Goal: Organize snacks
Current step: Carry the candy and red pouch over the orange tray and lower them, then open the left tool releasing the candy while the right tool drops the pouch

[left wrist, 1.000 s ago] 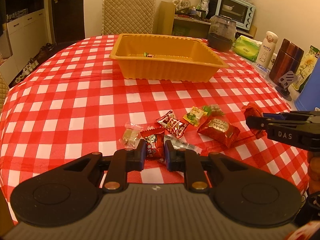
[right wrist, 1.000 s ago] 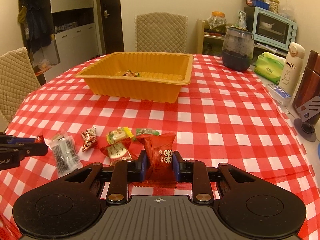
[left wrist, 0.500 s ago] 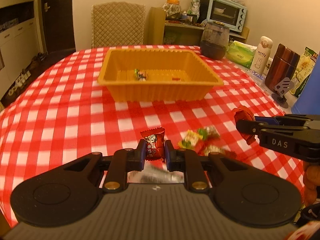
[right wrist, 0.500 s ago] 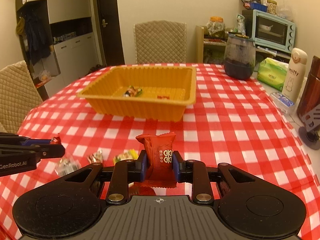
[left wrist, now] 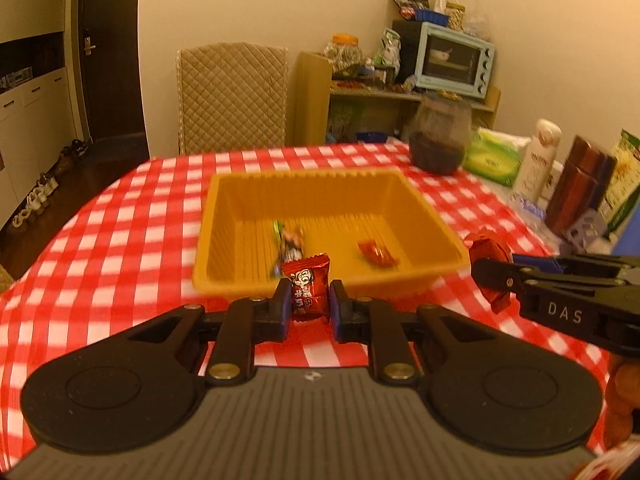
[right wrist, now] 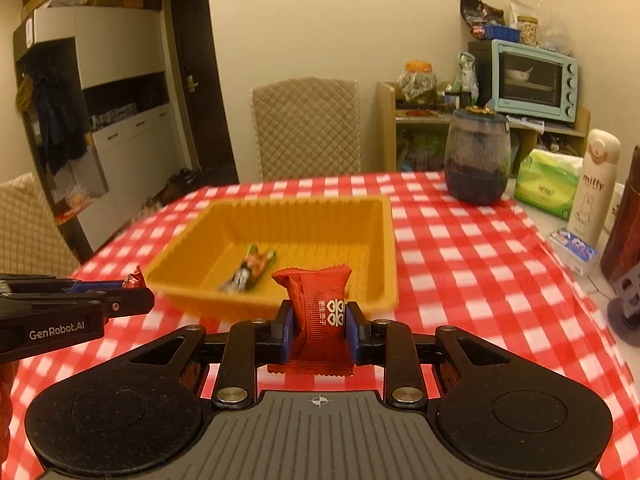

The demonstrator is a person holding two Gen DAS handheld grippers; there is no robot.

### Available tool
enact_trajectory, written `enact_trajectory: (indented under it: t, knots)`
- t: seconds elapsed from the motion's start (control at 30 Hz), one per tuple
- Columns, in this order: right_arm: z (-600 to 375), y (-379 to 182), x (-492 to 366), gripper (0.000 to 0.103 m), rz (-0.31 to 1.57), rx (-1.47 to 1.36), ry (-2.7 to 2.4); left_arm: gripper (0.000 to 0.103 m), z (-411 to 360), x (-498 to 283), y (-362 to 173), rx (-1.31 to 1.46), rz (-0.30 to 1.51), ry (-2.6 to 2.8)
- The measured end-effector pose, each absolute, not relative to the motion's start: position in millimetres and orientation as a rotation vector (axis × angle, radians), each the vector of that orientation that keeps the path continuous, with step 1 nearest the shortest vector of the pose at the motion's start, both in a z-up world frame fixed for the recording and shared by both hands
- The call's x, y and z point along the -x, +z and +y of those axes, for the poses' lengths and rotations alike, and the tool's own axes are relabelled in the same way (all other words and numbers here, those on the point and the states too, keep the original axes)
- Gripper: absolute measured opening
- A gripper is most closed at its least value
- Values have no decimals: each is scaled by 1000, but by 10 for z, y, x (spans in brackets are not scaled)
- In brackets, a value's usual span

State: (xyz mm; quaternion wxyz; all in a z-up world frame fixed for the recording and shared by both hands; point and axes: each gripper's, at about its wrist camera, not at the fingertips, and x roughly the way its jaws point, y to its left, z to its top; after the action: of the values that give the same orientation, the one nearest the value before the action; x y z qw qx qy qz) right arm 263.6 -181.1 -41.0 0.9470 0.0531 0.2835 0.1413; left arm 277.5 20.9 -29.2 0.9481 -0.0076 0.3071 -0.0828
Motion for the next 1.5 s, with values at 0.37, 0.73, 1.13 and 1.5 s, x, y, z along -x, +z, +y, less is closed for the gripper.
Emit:
enact_trajectory:
  t: [0.37, 0.73, 1.13, 1.5]
  knots:
    - [-1623, -356, -3269, 27, 580, -121, 265, 17, 348, -3410, -199, 27, 611, -140]
    - [-1487, -534, -3691, 27, 625, -146, 274, 17, 384, -3731, -429, 35, 664, -134]
    - [-1378, -723, -3858, 27, 679, -141, 281, 18, 399, -3915, -586, 42, 683, -125]
    - [-1357, -750, -3875, 27, 688, -140, 281, 26, 437, -3933, -618, 38, 691, -107]
